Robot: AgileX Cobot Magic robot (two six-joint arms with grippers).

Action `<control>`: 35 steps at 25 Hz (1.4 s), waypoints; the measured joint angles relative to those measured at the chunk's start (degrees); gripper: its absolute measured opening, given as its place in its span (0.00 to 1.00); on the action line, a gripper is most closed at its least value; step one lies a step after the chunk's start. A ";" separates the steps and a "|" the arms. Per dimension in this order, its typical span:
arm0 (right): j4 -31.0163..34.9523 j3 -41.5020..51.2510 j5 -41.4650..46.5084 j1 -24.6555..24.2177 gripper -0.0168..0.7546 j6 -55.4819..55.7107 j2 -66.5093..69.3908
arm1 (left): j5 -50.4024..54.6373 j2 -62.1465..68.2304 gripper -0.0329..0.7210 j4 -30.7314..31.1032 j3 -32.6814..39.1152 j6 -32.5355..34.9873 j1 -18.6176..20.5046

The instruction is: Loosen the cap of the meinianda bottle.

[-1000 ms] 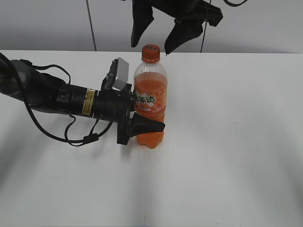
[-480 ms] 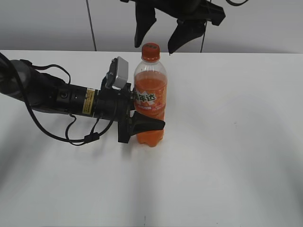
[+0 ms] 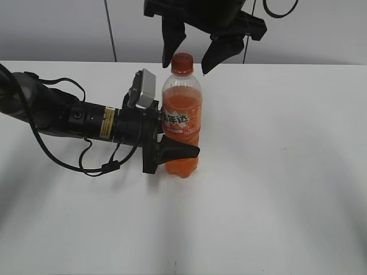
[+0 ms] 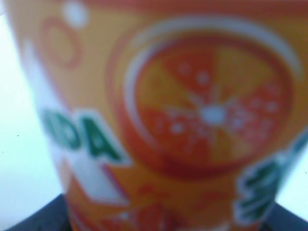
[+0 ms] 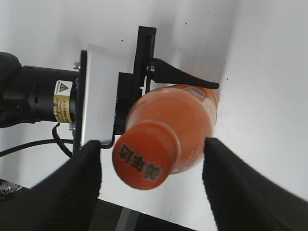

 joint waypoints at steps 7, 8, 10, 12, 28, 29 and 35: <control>-0.02 0.00 0.00 0.00 0.60 0.05 0.00 | 0.06 0.00 0.58 0.06 0.00 0.02 0.00; -0.02 0.00 0.00 0.00 0.57 0.05 0.00 | 0.10 0.00 0.58 0.06 0.00 0.02 0.00; -0.02 0.00 0.00 0.00 0.55 0.05 0.00 | 0.10 0.00 0.58 0.06 0.00 0.02 0.00; -0.02 0.00 0.00 0.00 0.55 0.05 0.00 | 0.10 0.00 0.58 0.11 0.00 0.02 0.00; 0.03 0.00 -0.68 0.00 0.43 0.05 0.00 | 0.16 0.00 0.58 0.17 0.00 0.02 0.00; 0.09 0.00 -0.73 0.00 0.41 0.05 0.00 | 0.16 0.00 0.58 0.17 0.00 0.02 0.00; 0.08 0.00 -0.73 0.00 0.39 -0.80 0.00 | 0.23 0.00 0.58 0.11 0.00 0.02 0.00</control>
